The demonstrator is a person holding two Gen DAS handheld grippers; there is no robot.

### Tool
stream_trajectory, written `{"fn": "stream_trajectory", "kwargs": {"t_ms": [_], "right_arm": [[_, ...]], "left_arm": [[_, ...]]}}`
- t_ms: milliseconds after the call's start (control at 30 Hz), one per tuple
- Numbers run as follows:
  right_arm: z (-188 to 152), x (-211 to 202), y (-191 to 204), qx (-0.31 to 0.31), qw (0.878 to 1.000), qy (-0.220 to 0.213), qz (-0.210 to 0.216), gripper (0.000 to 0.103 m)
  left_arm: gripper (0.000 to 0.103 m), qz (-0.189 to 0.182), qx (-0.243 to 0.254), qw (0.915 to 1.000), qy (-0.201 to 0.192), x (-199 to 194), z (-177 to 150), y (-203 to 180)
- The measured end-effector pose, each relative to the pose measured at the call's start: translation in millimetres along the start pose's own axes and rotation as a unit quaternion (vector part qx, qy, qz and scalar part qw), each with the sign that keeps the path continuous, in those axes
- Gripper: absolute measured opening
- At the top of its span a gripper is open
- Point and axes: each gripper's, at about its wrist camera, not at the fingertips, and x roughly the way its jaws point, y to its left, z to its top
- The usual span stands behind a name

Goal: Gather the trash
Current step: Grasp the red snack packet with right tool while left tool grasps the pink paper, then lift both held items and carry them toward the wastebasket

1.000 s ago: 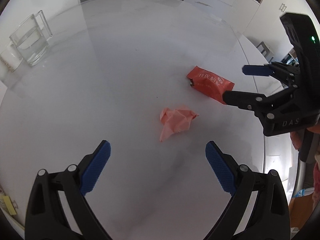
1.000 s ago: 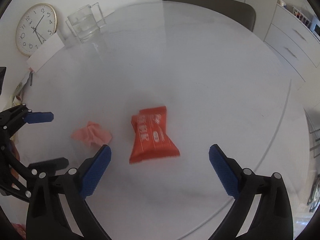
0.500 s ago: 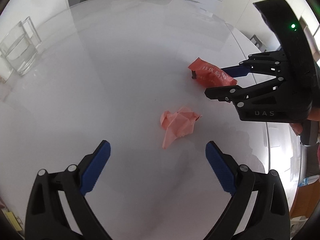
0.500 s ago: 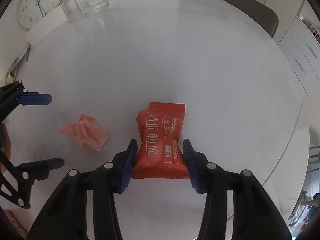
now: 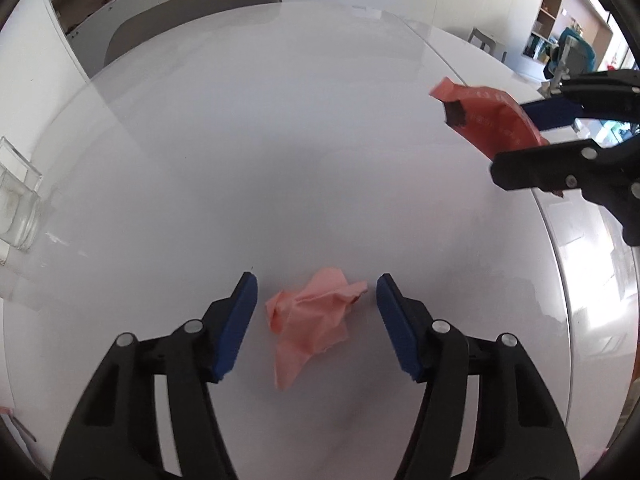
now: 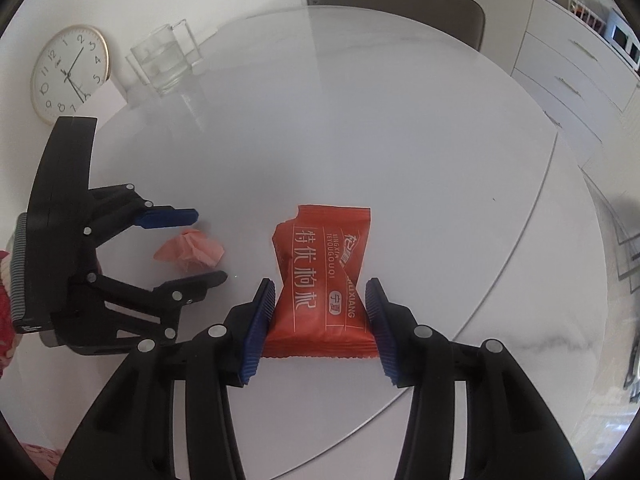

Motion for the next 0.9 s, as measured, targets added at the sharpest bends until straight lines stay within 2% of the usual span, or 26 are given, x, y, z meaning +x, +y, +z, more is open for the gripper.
{"fn": "stream_trajectory", "kwargs": {"t_ms": [67, 100, 267, 367, 467, 567, 700, 900], "right_arm": [[-2, -3, -5, 0.008, 1.000, -0.001, 0.000, 0.048], [-2, -4, -6, 0.011, 1.000, -0.001, -0.002, 0.048], [-6, -5, -6, 0.027, 1.000, -0.004, -0.001, 0.048], [-9, -7, -6, 0.030, 1.000, -0.006, -0.003, 0.048], [-11, -9, -6, 0.041, 0.999, -0.012, 0.000, 0.048], [-17, -19, -3, 0.053, 0.998, -0.025, 0.007, 0.048], [-33, -35, 11, 0.058, 0.998, -0.031, 0.021, 0.048], [-75, -66, 48, 0.049, 0.998, -0.021, 0.042, 0.048]], "left_arm": [[0.052, -0.009, 0.003, 0.9999, -0.003, 1, 2, -1], [0.045, -0.017, 0.009, 0.9998, -0.003, 1, 4, -1], [0.041, -0.013, 0.065, 0.9978, -0.002, -1, 7, -12], [0.039, -0.014, 0.073, 0.9972, 0.002, -3, 8, -12], [0.039, -0.013, 0.046, 0.9988, 0.007, -5, 6, -7], [0.039, -0.032, -0.013, 0.9993, 0.013, -12, 1, -8], [0.039, -0.046, -0.061, 0.9970, 0.005, -44, -20, -22], [0.039, -0.052, -0.128, 0.9904, -0.002, -106, -65, -50]]}}
